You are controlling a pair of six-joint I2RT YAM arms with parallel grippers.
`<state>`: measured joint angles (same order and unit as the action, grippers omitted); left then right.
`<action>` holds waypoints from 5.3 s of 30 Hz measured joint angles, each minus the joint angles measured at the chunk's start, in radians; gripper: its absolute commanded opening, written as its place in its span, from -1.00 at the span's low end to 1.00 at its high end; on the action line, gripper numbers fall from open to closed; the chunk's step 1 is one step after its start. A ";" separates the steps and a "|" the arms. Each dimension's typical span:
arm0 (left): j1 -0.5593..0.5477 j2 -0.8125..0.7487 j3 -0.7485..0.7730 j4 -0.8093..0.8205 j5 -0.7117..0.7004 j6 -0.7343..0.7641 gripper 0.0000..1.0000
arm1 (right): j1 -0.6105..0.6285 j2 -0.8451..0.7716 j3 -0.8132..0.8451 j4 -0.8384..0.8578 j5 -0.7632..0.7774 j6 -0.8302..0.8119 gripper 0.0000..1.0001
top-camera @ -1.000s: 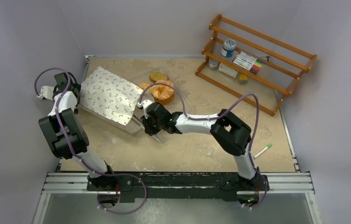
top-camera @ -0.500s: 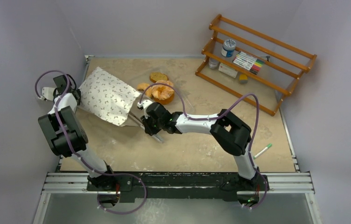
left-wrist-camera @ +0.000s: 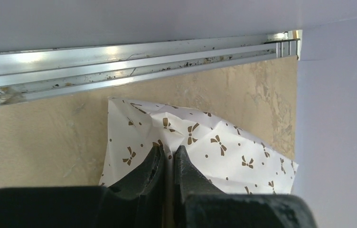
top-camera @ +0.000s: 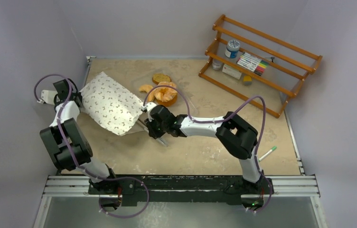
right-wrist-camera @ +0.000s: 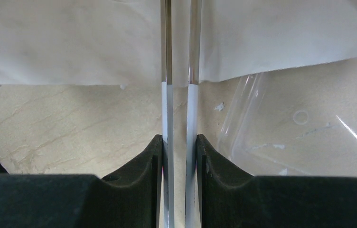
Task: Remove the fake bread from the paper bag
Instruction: Adjust the fake bread in the paper bag, then take out the fake bread from the paper bag.
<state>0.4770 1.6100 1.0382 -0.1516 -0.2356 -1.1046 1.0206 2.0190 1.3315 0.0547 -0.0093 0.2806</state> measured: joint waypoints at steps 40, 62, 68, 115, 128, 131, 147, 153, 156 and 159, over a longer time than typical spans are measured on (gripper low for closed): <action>-0.268 -0.605 -0.096 -0.025 -0.247 0.155 -1.00 | 0.001 -0.166 -0.164 -0.032 0.013 0.041 -0.51; -0.438 -0.666 -0.051 -0.025 -0.359 0.317 -1.00 | 0.001 -0.142 -0.117 -0.081 -0.004 0.041 -0.52; -0.474 -0.665 -0.055 -0.007 -0.391 0.360 -1.00 | 0.002 -0.095 -0.084 -0.105 -0.010 0.040 -0.53; -0.604 -0.824 -0.193 0.053 -0.706 0.381 -1.00 | 0.002 -0.140 0.029 -0.319 0.000 0.016 -0.60; -0.604 -0.916 -0.262 -0.031 -0.697 0.277 -1.00 | 0.000 -0.151 0.047 -0.361 0.026 0.016 -0.67; -0.603 -0.944 -0.267 -0.032 -0.677 0.278 -1.00 | 0.000 -0.145 0.055 -0.367 0.029 0.016 -0.65; -0.603 -0.919 -0.193 0.080 -0.349 0.325 -1.00 | -0.007 -0.067 0.140 -0.402 0.045 0.014 -0.66; -0.603 -0.944 -0.226 0.092 -0.405 0.283 -1.00 | -0.012 -0.053 0.171 -0.410 0.047 0.014 -0.66; -0.603 -0.909 -0.230 0.039 -0.489 0.215 -1.00 | -0.014 -0.050 0.177 -0.408 0.051 0.015 -0.66; -0.602 -0.834 -0.232 -0.016 -0.565 0.141 -1.00 | -0.016 -0.050 0.177 -0.415 0.052 0.016 -0.66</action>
<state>-0.1253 0.7761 0.8059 -0.1680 -0.8009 -0.9634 1.0046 1.9694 1.5085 -0.3603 0.0429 0.2962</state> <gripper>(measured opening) 0.060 0.270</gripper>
